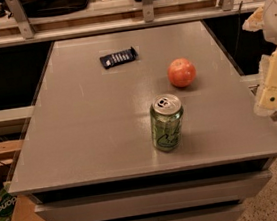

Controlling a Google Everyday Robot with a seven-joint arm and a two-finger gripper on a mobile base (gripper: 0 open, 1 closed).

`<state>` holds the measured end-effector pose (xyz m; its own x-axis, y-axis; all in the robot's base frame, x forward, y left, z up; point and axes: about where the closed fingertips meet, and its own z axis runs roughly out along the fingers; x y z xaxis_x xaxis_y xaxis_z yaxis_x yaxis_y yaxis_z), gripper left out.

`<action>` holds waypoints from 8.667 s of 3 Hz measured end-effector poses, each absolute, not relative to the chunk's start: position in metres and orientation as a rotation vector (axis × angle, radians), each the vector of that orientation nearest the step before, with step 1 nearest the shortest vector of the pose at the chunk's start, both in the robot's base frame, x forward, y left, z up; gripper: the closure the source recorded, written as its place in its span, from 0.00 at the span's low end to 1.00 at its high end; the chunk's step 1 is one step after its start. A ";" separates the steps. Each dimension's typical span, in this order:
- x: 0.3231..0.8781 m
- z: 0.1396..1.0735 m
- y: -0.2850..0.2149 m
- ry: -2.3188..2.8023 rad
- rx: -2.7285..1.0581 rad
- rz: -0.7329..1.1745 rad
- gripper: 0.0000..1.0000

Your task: Pick apple

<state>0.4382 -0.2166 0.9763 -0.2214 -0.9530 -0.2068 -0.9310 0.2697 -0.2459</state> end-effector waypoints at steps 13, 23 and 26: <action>0.603 0.900 -0.153 0.736 -2.855 -0.300 0.00; 0.633 0.930 -0.156 0.524 -2.913 -0.307 1.00; 0.638 0.933 -0.156 0.554 -2.908 -0.301 1.00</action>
Offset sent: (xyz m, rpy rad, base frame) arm 0.0031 -0.0079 0.0025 -0.0571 -0.0040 0.0614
